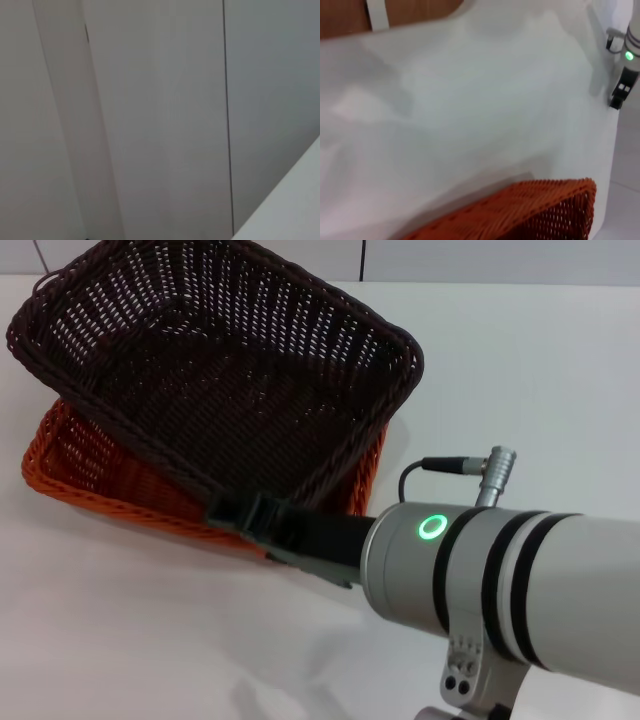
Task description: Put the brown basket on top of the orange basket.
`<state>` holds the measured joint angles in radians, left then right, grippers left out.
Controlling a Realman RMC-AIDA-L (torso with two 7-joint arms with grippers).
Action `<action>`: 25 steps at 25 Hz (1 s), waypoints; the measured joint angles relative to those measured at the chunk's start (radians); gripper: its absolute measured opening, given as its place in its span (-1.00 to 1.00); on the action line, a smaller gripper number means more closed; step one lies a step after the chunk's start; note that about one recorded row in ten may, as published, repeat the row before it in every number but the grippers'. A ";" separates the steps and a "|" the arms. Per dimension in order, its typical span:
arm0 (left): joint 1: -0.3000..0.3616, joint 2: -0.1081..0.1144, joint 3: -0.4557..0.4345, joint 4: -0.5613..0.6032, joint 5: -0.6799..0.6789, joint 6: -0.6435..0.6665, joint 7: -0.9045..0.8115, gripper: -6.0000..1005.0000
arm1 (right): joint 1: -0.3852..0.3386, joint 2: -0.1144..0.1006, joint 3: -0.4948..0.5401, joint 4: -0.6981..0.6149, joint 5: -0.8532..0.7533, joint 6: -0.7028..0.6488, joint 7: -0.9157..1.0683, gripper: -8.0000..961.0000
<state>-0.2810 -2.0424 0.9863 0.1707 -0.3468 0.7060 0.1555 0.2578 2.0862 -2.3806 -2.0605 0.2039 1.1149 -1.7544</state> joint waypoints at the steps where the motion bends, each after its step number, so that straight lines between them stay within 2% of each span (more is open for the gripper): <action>1: 0.002 -0.001 0.000 0.000 0.000 0.000 0.000 0.65 | -0.002 0.000 0.000 0.001 0.011 -0.003 -0.001 0.44; 12: 0.020 -0.005 0.000 0.002 0.000 0.009 0.001 0.65 | -0.009 0.000 0.000 0.017 0.089 -0.095 -0.002 0.44; 21: 0.047 -0.013 0.000 0.036 0.000 0.008 0.003 0.65 | -0.036 0.002 0.009 0.027 0.090 -0.284 0.043 0.44; 25: 0.048 -0.013 0.000 0.036 0.000 0.009 0.003 0.65 | -0.056 0.004 0.030 0.034 0.085 -0.422 0.084 0.44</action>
<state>-0.2334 -2.0558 0.9862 0.2071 -0.3473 0.7146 0.1583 0.2015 2.0905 -2.3508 -2.0262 0.2890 0.6928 -1.6709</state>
